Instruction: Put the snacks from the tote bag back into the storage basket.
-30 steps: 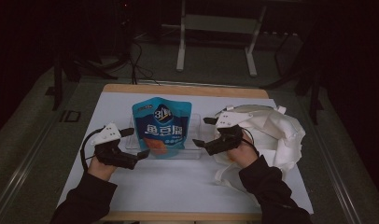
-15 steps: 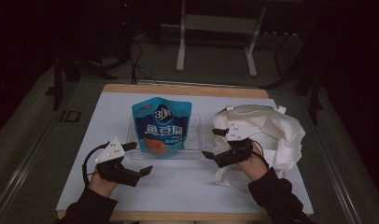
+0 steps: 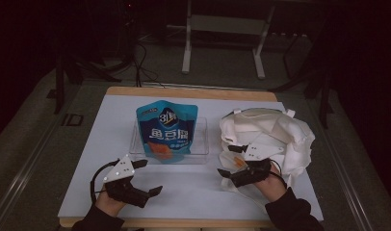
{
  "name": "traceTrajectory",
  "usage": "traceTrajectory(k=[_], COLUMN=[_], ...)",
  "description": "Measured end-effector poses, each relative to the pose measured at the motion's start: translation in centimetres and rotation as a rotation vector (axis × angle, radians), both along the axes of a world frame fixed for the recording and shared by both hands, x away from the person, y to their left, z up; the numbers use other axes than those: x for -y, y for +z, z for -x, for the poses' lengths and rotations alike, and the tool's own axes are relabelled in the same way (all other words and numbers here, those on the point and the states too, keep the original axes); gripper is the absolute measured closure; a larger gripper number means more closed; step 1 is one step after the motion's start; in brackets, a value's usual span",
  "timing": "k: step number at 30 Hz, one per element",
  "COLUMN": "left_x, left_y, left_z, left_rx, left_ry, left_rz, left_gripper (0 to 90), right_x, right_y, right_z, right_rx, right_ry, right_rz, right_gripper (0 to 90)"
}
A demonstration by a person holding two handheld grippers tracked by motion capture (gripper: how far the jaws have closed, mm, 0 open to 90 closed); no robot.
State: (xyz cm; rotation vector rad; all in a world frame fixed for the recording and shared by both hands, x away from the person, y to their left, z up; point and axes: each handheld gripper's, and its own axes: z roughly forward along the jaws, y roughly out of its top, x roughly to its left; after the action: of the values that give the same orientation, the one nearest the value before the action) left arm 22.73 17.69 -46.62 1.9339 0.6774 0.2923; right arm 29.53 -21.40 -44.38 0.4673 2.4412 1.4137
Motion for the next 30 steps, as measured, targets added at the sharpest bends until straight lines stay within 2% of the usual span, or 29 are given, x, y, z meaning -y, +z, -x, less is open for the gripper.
traceTrajectory(k=[2, 9, 14, 18, 24, 28, 30], left_x=[0.4, 1.3, 2.3, 2.9, 3.8, 4.4, 4.6], left_y=[-0.2, -0.6, -0.8, -0.8, -0.9, -0.9, -0.9], left_z=[0.3, 0.4, 0.6, 0.6, 0.6, 0.3, 0.2], left_rx=[-0.005, -0.010, -0.014, -0.029, -0.028, -0.027, -0.020], left_ry=[-0.016, -0.055, -0.091, -0.118, -0.143, -0.158, -0.164], left_rz=[0.000, 0.001, -0.015, -0.004, -0.008, -0.001, -0.007], left_gripper=[1.6, 1.6, 1.6, 1.6, 1.6, 1.6, 1.6], right_x=[0.4, 1.8, 2.6, 3.2, 4.2, 5.0, 5.4], right_y=[-0.2, -0.8, -1.2, -1.4, -1.6, -1.9, -2.0], right_z=[0.5, 2.1, 3.1, 3.7, 4.5, 4.8, 5.0], right_rx=[0.013, 0.013, 0.016, -0.009, 0.007, 0.002, 0.017], right_ry=[-0.012, -0.037, -0.063, -0.075, -0.099, -0.133, -0.153], right_rz=[0.001, -0.027, -0.025, -0.026, -0.028, -0.033, -0.033], right_gripper=[14.4, 14.4, 14.4, 14.4, 14.4, 14.4, 14.4])
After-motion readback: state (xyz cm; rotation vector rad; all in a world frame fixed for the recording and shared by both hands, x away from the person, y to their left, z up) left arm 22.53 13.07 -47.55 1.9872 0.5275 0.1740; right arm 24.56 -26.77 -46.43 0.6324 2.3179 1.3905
